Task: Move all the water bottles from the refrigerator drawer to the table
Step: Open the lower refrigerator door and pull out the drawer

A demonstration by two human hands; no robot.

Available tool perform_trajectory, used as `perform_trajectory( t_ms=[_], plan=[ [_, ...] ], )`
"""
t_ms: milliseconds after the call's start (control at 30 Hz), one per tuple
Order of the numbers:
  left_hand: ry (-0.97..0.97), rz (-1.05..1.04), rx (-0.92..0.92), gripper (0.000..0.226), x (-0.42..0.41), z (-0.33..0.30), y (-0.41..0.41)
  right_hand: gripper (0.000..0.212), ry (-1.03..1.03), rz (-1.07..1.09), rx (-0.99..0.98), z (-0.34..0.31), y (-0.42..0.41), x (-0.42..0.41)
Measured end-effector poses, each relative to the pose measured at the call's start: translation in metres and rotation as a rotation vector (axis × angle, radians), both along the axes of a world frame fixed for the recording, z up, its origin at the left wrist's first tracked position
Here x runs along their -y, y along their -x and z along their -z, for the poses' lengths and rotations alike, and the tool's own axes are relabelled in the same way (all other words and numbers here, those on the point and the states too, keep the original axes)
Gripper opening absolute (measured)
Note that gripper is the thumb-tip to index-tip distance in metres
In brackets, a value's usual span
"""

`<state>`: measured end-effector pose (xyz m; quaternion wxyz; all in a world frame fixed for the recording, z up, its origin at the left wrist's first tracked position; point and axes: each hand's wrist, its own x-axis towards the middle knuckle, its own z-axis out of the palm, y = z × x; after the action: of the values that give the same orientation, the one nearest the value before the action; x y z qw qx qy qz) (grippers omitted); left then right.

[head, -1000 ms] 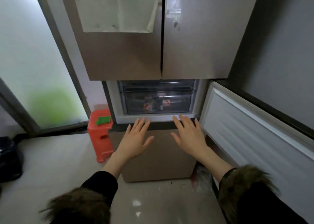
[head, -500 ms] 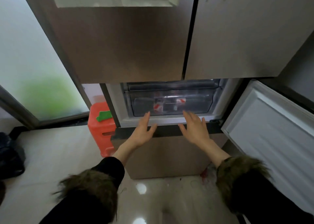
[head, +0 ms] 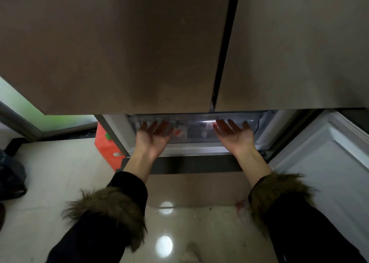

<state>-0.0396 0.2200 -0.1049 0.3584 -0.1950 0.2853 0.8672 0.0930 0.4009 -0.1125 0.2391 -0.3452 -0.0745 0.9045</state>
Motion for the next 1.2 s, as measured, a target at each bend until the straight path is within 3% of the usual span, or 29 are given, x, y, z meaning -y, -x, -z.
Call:
perform_trajectory(
  t_ms=[167, 533, 967, 1200],
  plan=[
    [-0.041, -0.026, 0.035, 0.059, -0.006, 0.012, 0.018, 0.050, -0.004, 0.011, -0.009, 0.000, 0.008, -0.008],
    [0.048, -0.011, 0.008, 0.039, -0.004, 0.014, 0.015, 0.048, -0.097, -0.029, 0.039, -0.005, 0.008, -0.003],
    [0.066, 0.018, -0.005, 0.036, 0.012, 0.012, -0.007, 0.045, -0.120, -0.054, 0.090, -0.008, -0.013, 0.009],
    [0.121, 0.022, -0.061, 0.050, 0.032, 0.010, -0.038, 0.045, -0.179, -0.067, 0.100, -0.005, -0.040, 0.031]
  ],
)
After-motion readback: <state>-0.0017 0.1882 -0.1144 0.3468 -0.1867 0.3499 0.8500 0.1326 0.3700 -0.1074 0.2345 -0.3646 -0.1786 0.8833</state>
